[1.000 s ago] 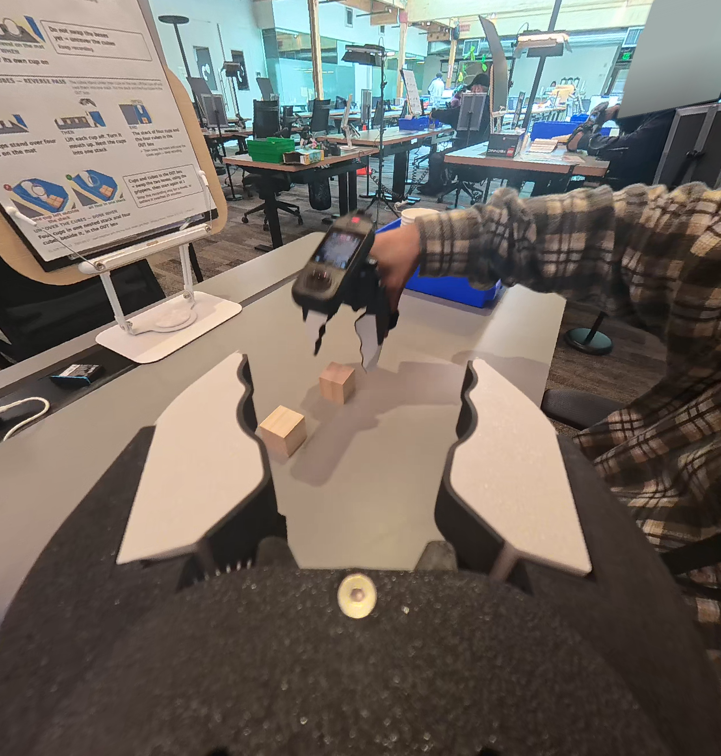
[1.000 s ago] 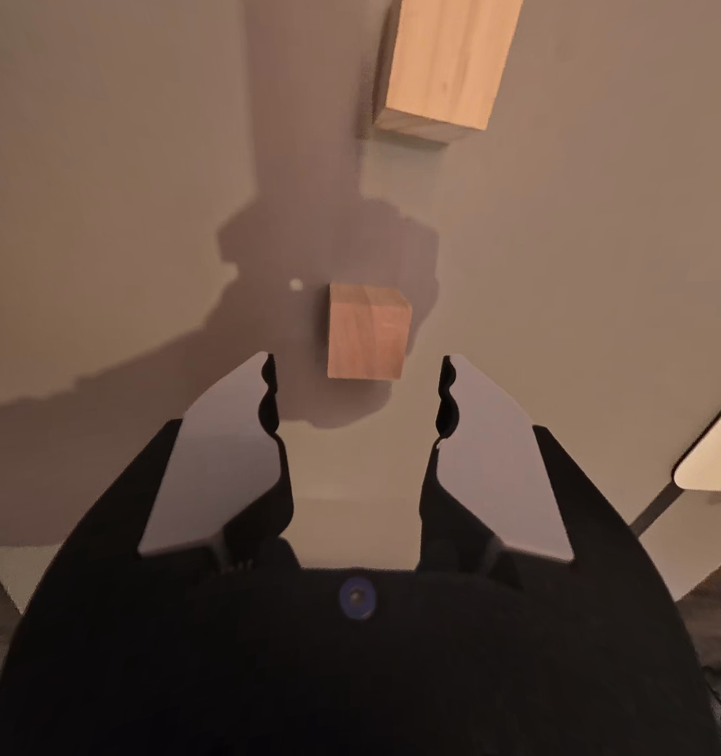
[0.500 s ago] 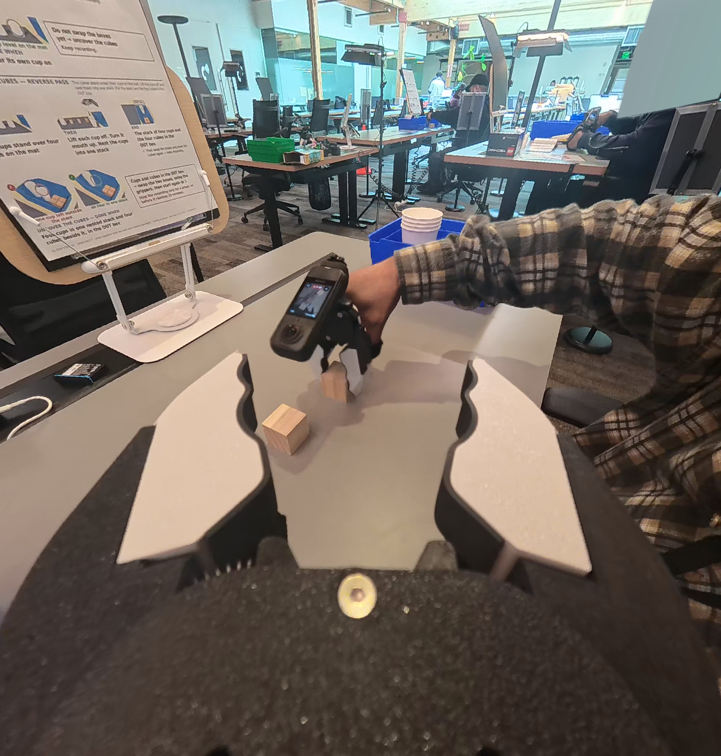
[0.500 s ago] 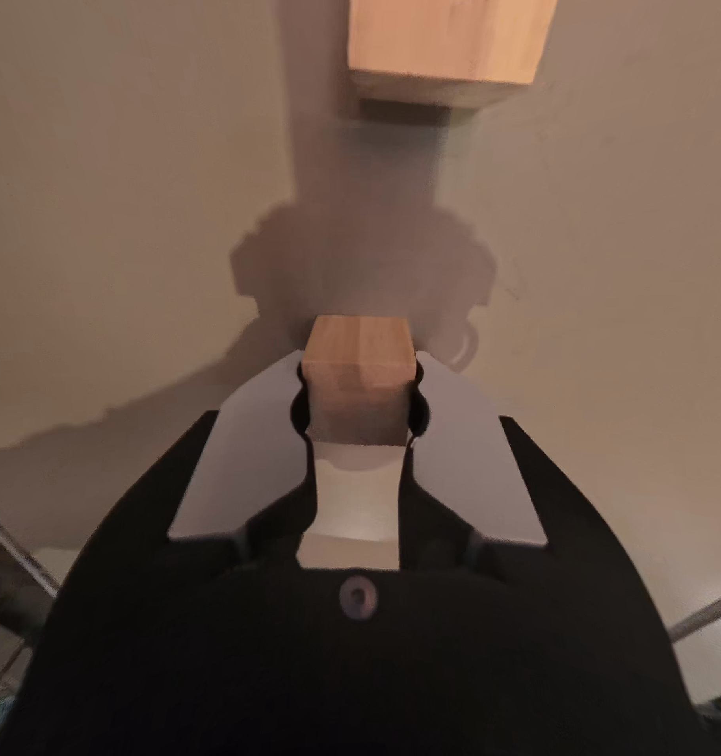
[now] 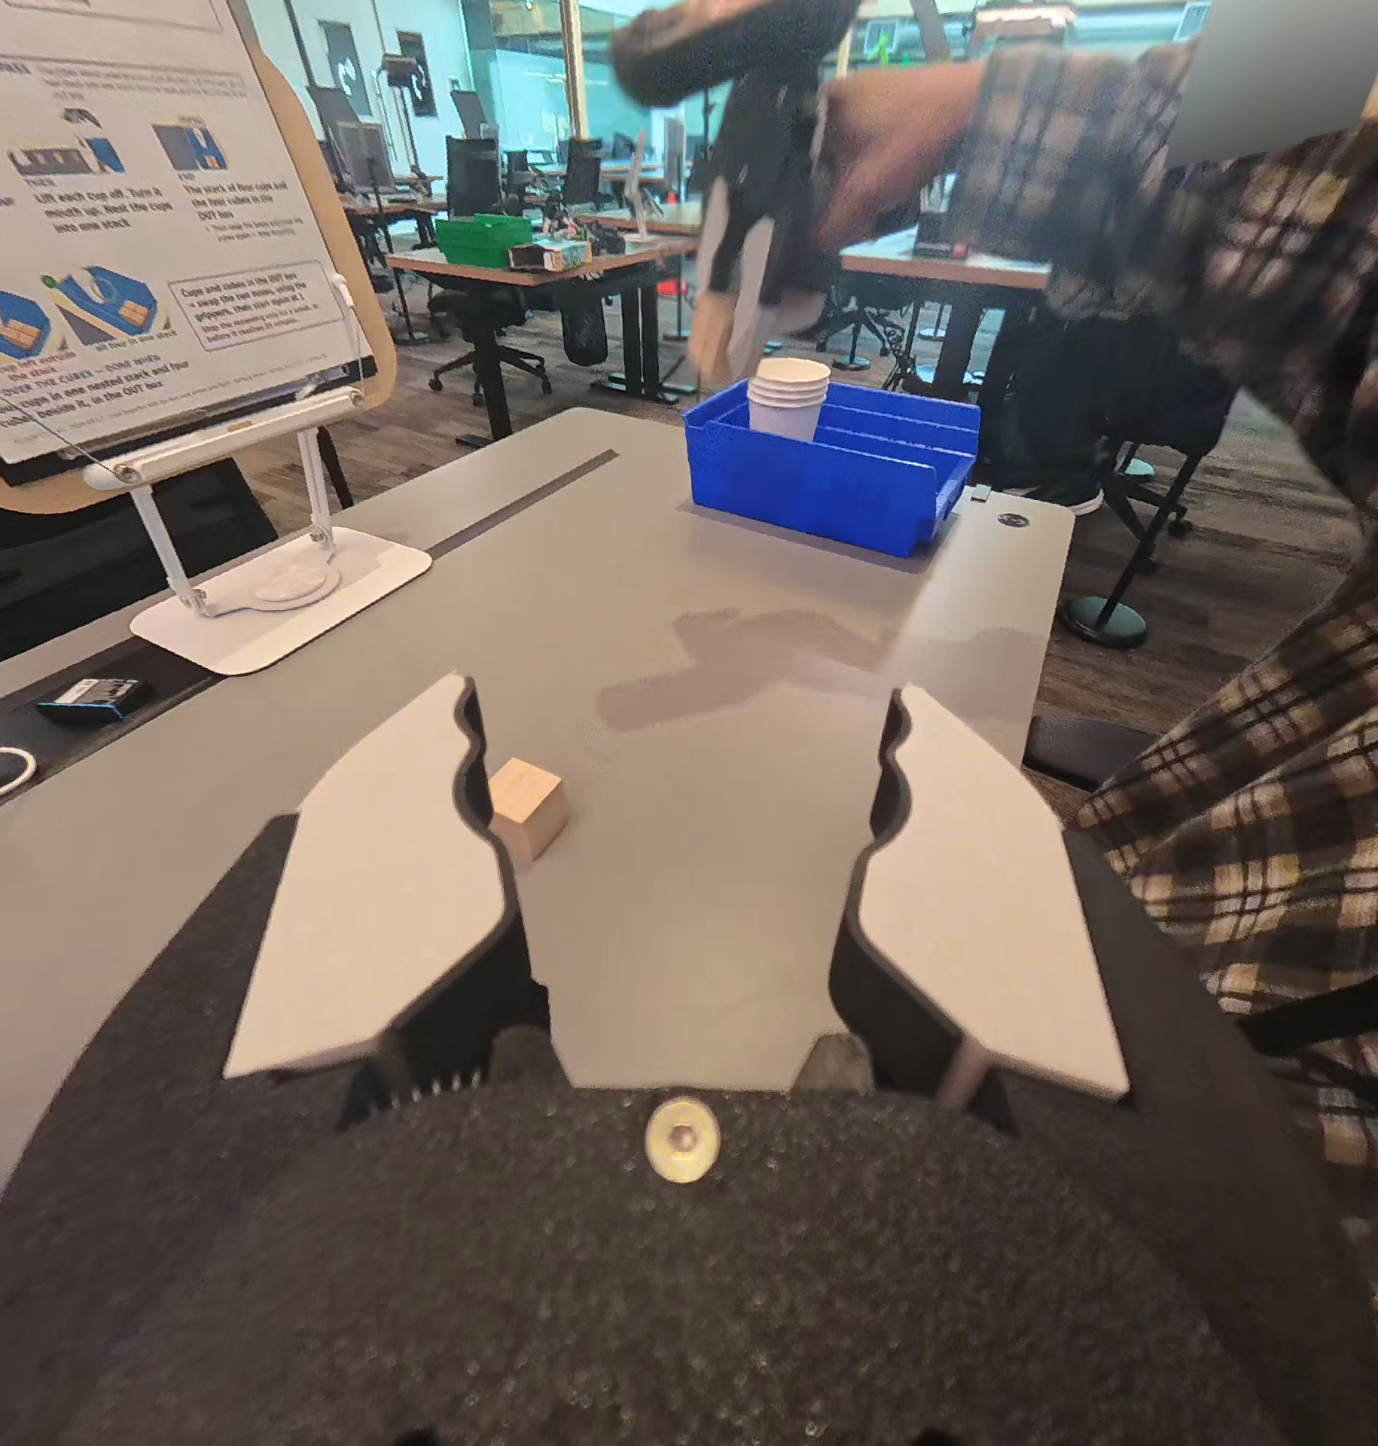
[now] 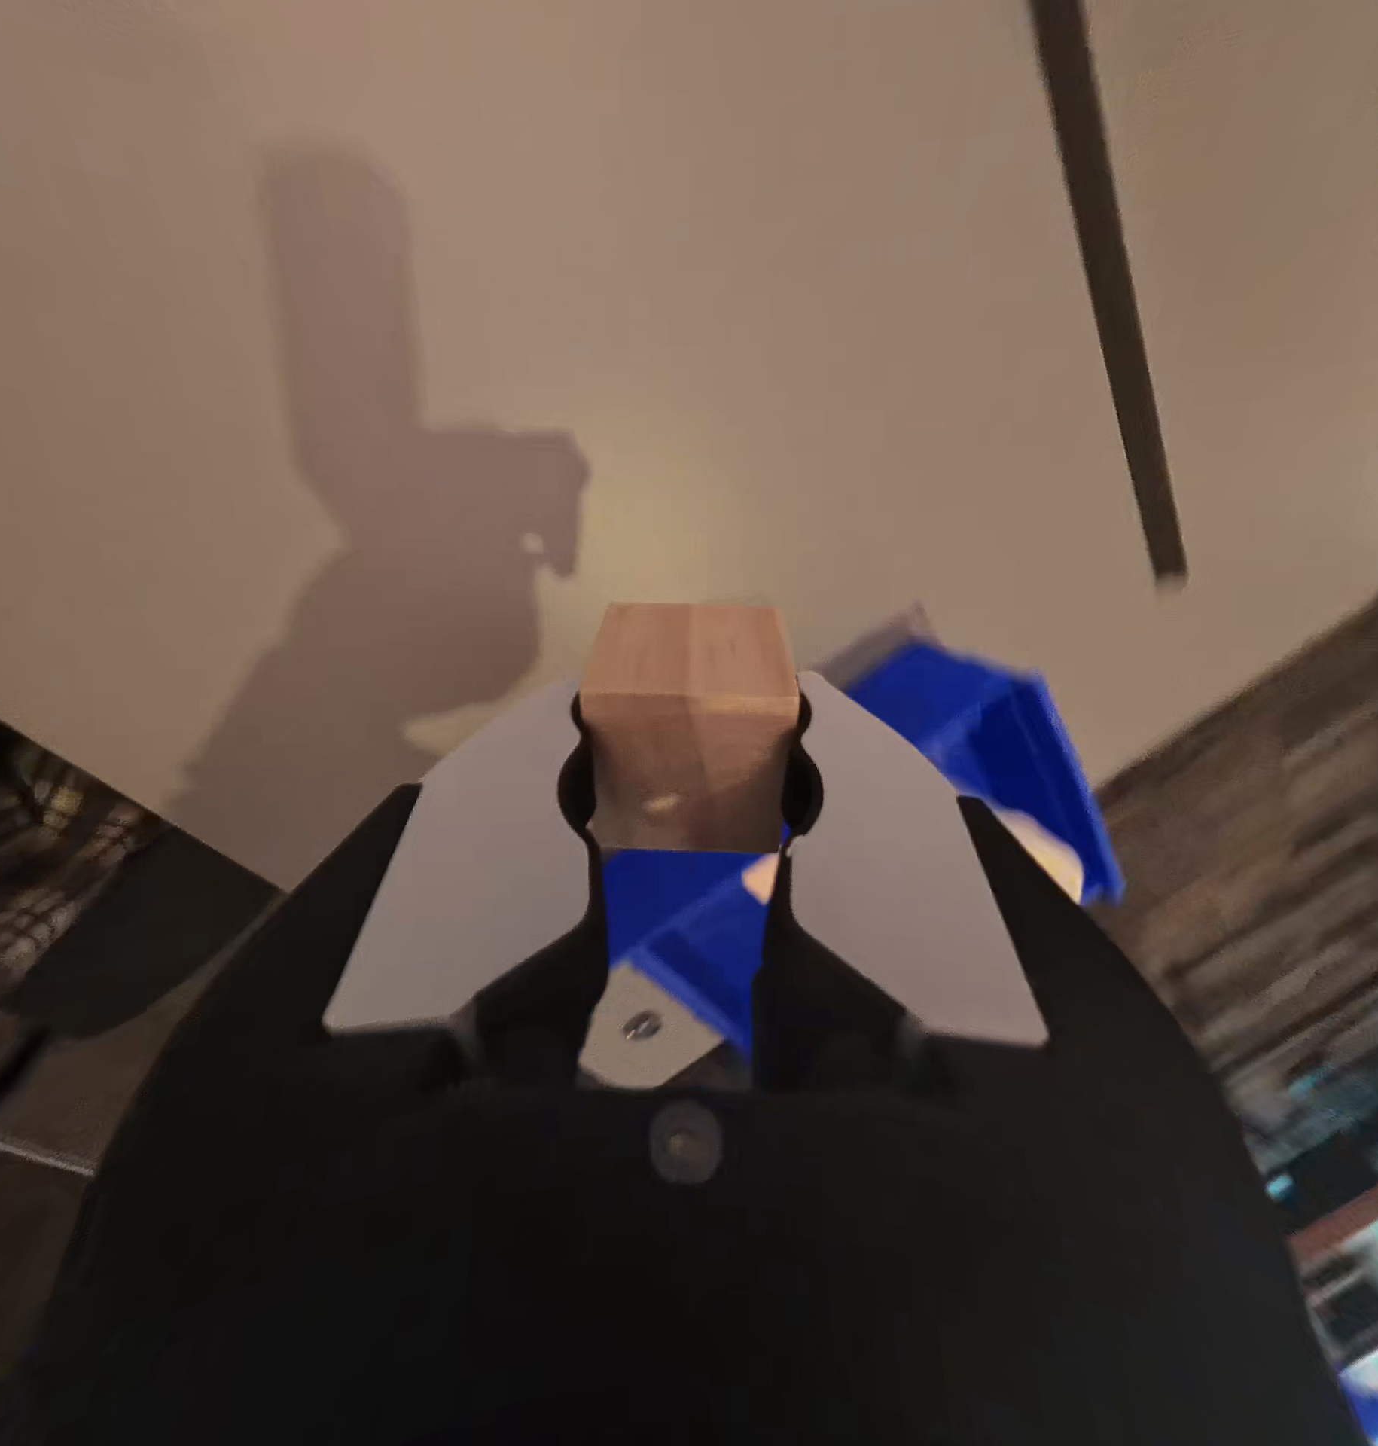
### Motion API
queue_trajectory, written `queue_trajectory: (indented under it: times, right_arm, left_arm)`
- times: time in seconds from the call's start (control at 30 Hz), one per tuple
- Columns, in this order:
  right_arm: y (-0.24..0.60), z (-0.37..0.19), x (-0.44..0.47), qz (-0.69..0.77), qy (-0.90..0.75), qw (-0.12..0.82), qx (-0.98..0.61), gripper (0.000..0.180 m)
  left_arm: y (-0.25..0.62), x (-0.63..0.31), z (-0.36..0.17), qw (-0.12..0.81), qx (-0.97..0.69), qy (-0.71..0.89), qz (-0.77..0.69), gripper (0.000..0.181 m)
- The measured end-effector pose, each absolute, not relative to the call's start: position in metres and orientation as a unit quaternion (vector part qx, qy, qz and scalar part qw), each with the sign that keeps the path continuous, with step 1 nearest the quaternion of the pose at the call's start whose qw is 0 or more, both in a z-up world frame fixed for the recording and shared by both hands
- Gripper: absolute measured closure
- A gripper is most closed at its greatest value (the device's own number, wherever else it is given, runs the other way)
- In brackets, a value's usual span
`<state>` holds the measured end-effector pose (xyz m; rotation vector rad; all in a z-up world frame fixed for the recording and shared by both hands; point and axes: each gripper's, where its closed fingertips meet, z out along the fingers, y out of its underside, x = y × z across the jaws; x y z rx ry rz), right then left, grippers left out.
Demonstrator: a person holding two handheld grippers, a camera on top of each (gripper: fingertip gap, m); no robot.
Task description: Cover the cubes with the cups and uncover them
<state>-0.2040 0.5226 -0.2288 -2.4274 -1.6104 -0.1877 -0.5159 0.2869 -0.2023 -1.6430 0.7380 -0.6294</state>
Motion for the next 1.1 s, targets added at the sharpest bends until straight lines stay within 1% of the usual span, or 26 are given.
queue_trajectory:
  times: [0.07,0.17,0.3,0.4,0.53,0.67,1.1]
  right_arm:
    - [0.528,-0.217,-0.143,-0.07,-0.461,0.11,-0.878,0.135]
    - [0.527,-0.222,-0.055,-0.073,-0.339,0.099,-0.933,0.135]
    - [0.518,-0.255,0.026,-0.036,-0.217,0.087,-0.972,0.135]
    - [0.513,-0.291,0.064,-0.03,-0.169,0.068,-0.983,0.135]
    - [0.517,-0.332,0.083,-0.005,-0.138,0.059,-0.989,0.135]
    - [0.524,-0.361,0.091,0.002,-0.131,0.052,-0.99,0.134]
    - [0.538,-0.41,0.097,0.013,-0.129,0.03,-0.991,0.134]
  left_arm:
    - [0.29,-0.512,-0.207,0.572,-0.706,0.318,-0.271,0.085]
    - [0.293,-0.507,-0.212,0.564,-0.71,0.319,-0.275,0.085]
    - [0.295,-0.501,-0.213,0.563,-0.711,0.32,-0.273,0.085]
    - [0.296,-0.496,-0.214,0.563,-0.71,0.324,-0.273,0.086]
    - [0.297,-0.492,-0.216,0.561,-0.711,0.324,-0.274,0.087]
    - [0.299,-0.488,-0.22,0.556,-0.714,0.326,-0.274,0.087]
    - [0.309,-0.487,-0.234,0.542,-0.728,0.321,-0.271,0.087]
